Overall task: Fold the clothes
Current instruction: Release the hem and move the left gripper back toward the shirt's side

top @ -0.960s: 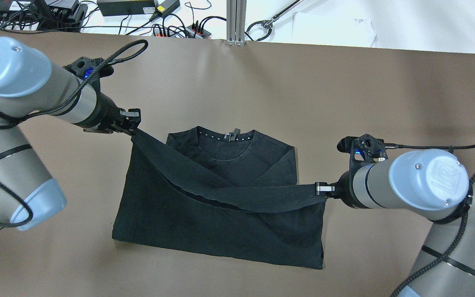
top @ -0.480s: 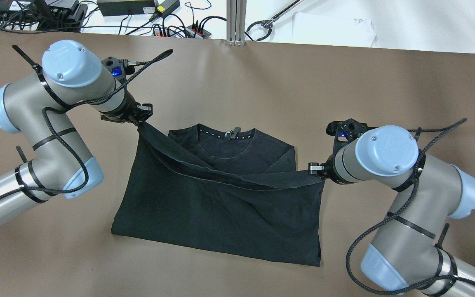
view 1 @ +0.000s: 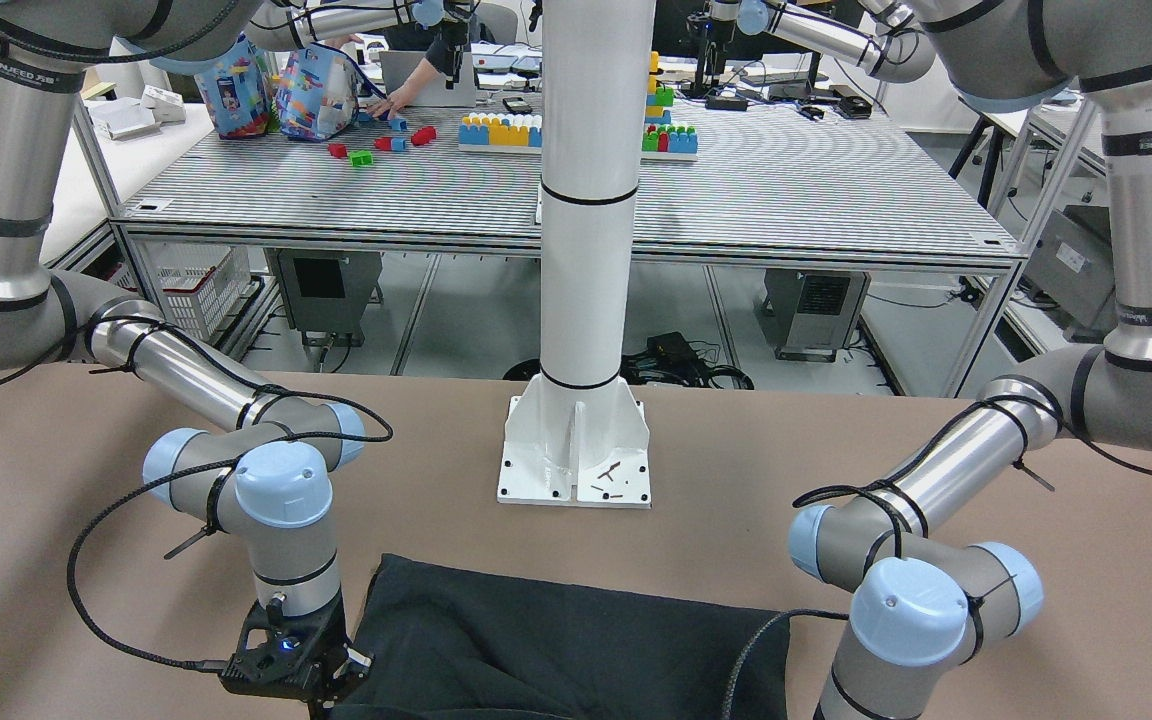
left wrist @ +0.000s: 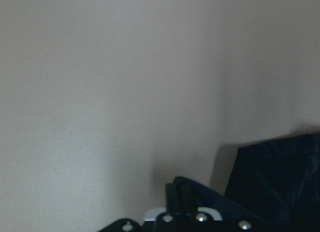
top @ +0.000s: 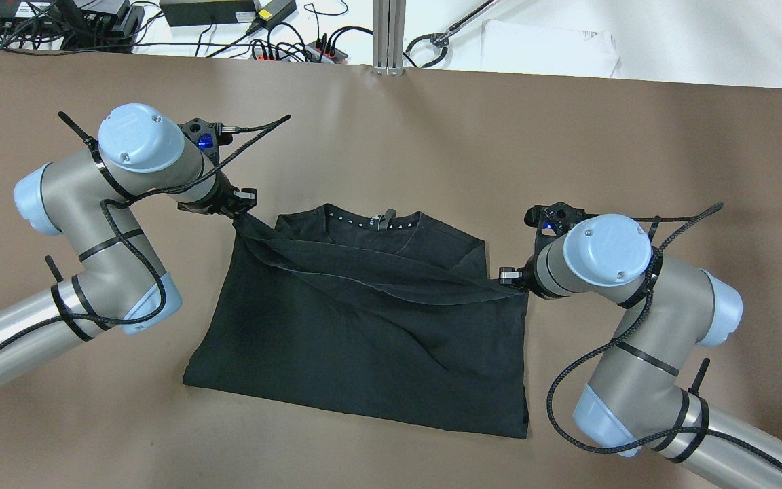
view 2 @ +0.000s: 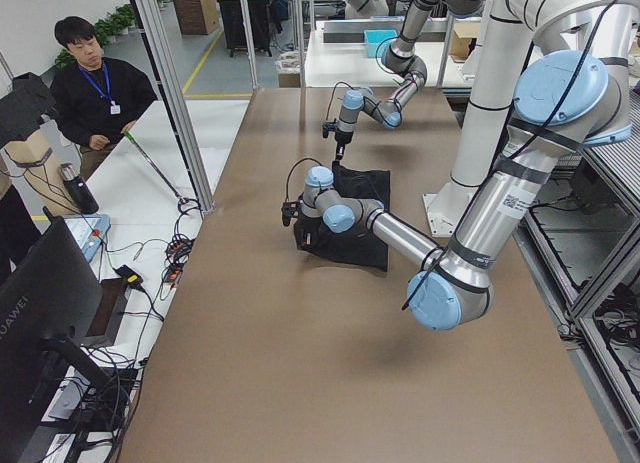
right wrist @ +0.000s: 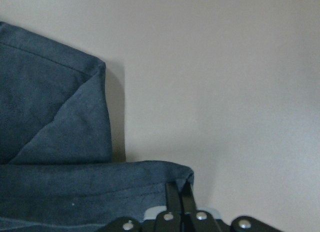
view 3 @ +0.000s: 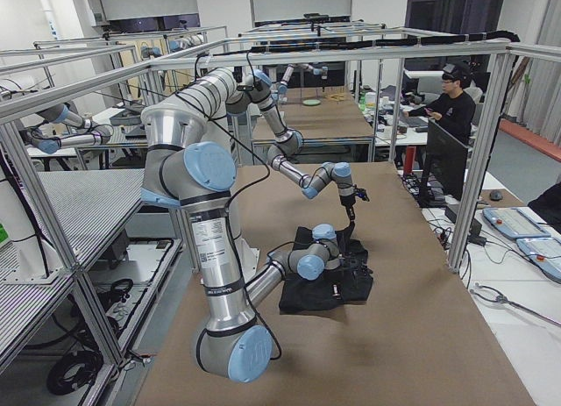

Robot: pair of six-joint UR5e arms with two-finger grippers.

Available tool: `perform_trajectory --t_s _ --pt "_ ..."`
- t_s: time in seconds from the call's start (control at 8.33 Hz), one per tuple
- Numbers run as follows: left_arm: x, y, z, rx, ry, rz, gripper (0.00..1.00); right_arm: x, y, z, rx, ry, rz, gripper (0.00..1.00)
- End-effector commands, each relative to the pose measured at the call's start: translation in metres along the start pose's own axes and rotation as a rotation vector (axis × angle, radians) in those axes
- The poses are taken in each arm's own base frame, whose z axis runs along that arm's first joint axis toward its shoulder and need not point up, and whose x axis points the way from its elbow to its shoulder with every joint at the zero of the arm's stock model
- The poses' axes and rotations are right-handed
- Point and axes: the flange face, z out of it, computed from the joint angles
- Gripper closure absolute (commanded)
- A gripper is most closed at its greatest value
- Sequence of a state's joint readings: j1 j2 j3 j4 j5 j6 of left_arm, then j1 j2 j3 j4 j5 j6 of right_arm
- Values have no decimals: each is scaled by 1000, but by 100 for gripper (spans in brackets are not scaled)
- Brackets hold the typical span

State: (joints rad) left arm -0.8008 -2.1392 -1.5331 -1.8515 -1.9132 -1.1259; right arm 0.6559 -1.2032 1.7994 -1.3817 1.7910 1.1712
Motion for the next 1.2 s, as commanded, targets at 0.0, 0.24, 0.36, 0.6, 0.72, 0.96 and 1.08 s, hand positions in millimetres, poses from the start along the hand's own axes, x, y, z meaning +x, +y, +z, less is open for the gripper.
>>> perform_trajectory --t_s 0.0,0.24,0.36,0.6,0.72,0.96,1.08 --pt "-4 0 0 6 7 90 26 1 -4 4 7 -17 -3 31" --pt "-53 -3 -24 1 51 236 0 9 -22 -21 -10 -64 -61 6" --pt "-73 -5 -33 -42 101 262 0 15 -29 -31 -52 -98 -78 6" --pt "-128 31 -22 -25 185 305 0 18 -27 -29 -61 -101 -82 6" --pt "-139 52 -17 -63 254 329 0 16 -26 -29 -58 -101 -83 6" --pt "-154 96 -14 -120 286 349 0 14 -24 -27 -42 -93 -88 6" --pt "-139 123 -20 -149 324 320 0 14 -24 -27 -39 -93 -88 6"
